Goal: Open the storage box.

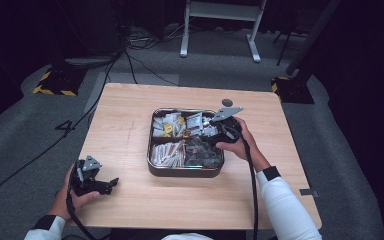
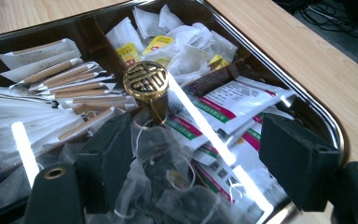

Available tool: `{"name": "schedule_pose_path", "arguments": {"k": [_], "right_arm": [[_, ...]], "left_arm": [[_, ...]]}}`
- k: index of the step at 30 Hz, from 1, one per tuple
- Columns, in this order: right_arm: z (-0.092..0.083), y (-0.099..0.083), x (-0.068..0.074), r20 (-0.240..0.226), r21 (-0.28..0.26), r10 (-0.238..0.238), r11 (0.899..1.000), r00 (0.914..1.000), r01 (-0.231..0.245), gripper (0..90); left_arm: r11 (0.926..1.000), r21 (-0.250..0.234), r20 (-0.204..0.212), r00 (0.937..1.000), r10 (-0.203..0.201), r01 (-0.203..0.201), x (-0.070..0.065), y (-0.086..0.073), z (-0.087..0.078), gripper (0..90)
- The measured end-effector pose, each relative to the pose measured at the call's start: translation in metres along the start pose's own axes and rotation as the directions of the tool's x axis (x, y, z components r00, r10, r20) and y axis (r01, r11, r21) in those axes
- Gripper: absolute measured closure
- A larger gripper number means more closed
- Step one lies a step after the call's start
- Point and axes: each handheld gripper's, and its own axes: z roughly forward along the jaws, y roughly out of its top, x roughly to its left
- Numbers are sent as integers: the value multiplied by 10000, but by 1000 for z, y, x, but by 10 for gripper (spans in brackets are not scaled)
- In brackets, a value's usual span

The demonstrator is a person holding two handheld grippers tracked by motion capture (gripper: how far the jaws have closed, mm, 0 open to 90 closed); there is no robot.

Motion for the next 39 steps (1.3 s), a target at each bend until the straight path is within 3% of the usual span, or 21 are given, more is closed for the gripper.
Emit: {"name": "schedule_pose_path", "arguments": {"k": [12,26,35,39], "right_arm": [[29,11,11,-457,333,-222,9992,9987,237,274],[61,17,18,-752,627,-54,9980,9972,101,335],[68,21,21,-1040,510,131,9987,9945,-78,391],[68,23,22,-1035,491,210,9987,9944,-160,464]], "left_arm": [[10000,3,-2,10000,1,-1,0,0,0,4],[10000,4,-2,10000,5,-5,0,0,0,4],[10000,5,-2,10000,2,-2,0,0,0,4],[10000,5,-2,10000,5,-5,0,0,0,4]]}}
